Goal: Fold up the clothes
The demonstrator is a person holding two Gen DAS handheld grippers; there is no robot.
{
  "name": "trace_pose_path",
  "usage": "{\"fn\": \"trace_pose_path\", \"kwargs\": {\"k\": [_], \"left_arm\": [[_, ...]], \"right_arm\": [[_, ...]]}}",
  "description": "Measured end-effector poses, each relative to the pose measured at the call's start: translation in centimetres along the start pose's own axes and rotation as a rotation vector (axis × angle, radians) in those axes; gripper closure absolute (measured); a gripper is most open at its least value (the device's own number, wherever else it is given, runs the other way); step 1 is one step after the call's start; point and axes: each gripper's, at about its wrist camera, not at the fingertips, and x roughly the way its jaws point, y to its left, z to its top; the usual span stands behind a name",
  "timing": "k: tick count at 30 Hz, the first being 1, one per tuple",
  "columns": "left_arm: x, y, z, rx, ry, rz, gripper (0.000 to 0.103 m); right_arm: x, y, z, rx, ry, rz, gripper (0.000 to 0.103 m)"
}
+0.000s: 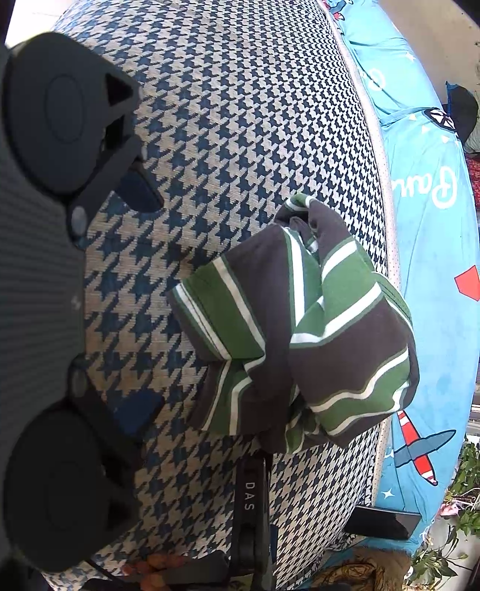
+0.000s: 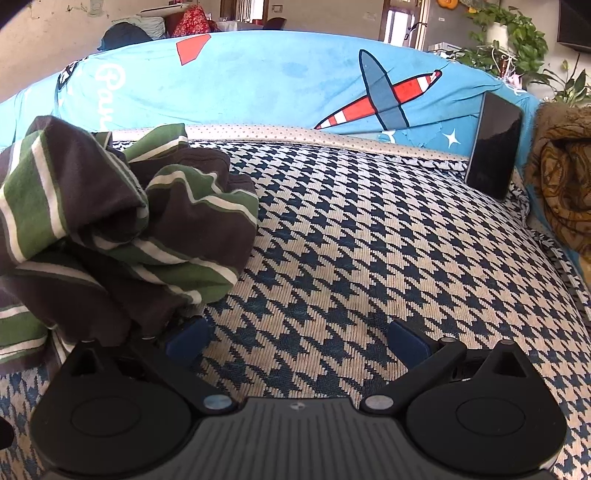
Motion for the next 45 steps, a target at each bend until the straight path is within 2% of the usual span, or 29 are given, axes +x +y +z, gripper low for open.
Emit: {"fn": "trace_pose_path", "kwargs": {"k": [2, 5, 8, 11, 14, 17, 21, 25, 28, 32, 35, 41, 42, 45], "left_arm": [[-0.8, -3.2, 0.6, -0.002, -0.008, 0.001, 0.0], [-2.0, -8.4, 1.0, -0.004, -0.021, 0.008, 0.0], [-3.8, -14.7, 0.8, 0.008, -0.036, 0.044, 0.0], [-6.6, -18.8, 0.4, 0.021, -0.051, 0.054, 0.0], [-10.7, -22.8, -2.0, 0.023, -0.074, 0.049, 0.0], [-12.9, -27.3, -4.7, -0.001, -0.054, 0.043, 0.0], [-15.1, -35.8, -7.9, -0.06, -0.002, 0.033, 0.0], [-17.9, -44.6, -10.7, -0.096, 0.013, 0.045, 0.0], [-20.6, -53.2, -13.6, -0.132, 0.028, 0.054, 0.0], [-24.0, -63.6, -15.4, -0.163, 0.043, 0.057, 0.0], [-27.2, -73.8, -16.1, -0.165, 0.042, 0.066, 0.0], [-32.2, -96.6, -17.4, -0.14, 0.037, 0.081, 0.0], [-32.8, -100.0, -15.9, -0.137, 0.037, 0.084, 0.0], [-33.5, -108.8, -8.0, -0.133, 0.034, 0.102, 0.0]], "right_arm": [[-0.2, 0.0, 0.1, 0.002, 0.019, -0.002, 0.0], [-0.5, 0.5, 0.6, -0.002, 0.097, -0.006, 0.0], [-1.3, 1.0, 0.6, -0.015, 0.146, -0.011, 0.0], [-2.2, 1.5, 0.0, 0.018, 0.178, -0.026, 0.0], [-3.8, 2.2, -0.8, 0.046, 0.176, -0.034, 0.0], [-5.9, 3.2, -1.9, 0.06, 0.143, -0.048, 0.0], [-8.0, 4.7, -3.9, 0.075, 0.134, -0.045, 0.0], [-9.4, 5.7, -5.5, 0.096, 0.139, -0.003, 0.0], [-10.1, 6.3, -6.1, 0.093, 0.141, 0.0, 0.0], [-11.2, 6.3, -6.4, 0.103, 0.125, 0.02, 0.0], [-11.8, 5.8, -6.6, 0.127, 0.115, 0.041, 0.0], [-13.0, 4.3, -6.6, 0.182, 0.108, 0.071, 0.0], [-13.2, 4.1, -6.6, 0.188, 0.105, 0.074, 0.0], [-13.7, 3.5, -6.5, 0.207, 0.095, 0.083, 0.0]]}}
